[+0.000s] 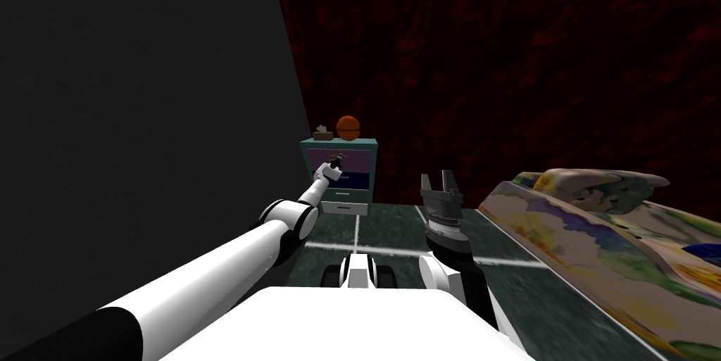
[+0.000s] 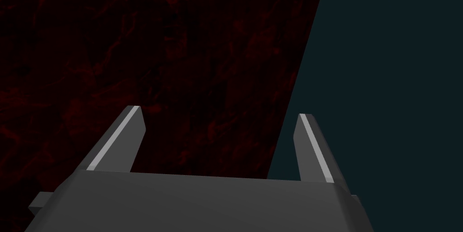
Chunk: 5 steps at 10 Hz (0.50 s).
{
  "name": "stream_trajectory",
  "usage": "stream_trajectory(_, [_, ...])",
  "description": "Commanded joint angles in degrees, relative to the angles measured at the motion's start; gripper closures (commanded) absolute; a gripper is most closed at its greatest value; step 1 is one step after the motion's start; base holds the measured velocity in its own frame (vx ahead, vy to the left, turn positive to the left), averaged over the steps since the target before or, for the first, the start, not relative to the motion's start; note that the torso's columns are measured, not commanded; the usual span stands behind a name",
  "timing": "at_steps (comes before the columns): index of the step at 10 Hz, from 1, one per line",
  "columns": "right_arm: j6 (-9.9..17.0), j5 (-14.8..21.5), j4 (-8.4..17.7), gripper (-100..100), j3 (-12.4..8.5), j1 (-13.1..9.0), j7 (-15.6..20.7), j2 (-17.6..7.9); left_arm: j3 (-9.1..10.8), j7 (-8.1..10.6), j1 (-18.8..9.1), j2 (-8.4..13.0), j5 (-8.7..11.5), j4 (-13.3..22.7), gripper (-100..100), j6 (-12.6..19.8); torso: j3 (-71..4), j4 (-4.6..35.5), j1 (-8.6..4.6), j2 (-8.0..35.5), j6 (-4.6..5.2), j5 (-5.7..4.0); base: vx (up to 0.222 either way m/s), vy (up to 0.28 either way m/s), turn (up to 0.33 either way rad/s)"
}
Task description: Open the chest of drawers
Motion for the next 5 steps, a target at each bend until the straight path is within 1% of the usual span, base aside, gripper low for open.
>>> stream_trajectory(1, [0.0,0.0,0.0,0,0.0,0.0,0.0,0.0,0.32,-4.4,0.6,0.5,4.0,-0.8,100,-0.3,0.0,0.0,-0.04,0.0,0.01,-0.02,-0.023,-0.034,0.002])
stream_trajectory(2, [0.0,0.0,0.0,0,0.0,0.0,0.0,0.0,0.32,-4.81,0.6,0.5,4.0,-0.8,100,-0.3,0.0,0.0,0.03,0.0,0.01,0.0,-0.009,-0.012,-0.003])
stream_trajectory(3, [0.0,0.0,0.0,0,0.0,0.0,0.0,0.0,1.68,-7.14,0.4,1.7,6.6,-0.1,100,-1.7,0.0,0.0,0.1,-0.1,0.0,0.02,-0.049,-0.044,-0.002])
stream_trajectory(5, [0.0,0.0,0.0,0,0.0,0.0,0.0,0.0,1.68,-9.87,0.4,1.7,8.8,-0.1,100,-1.7,0.1,0.0,-0.07,0.1,0.02,-0.03,-0.043,-0.047,0.004])
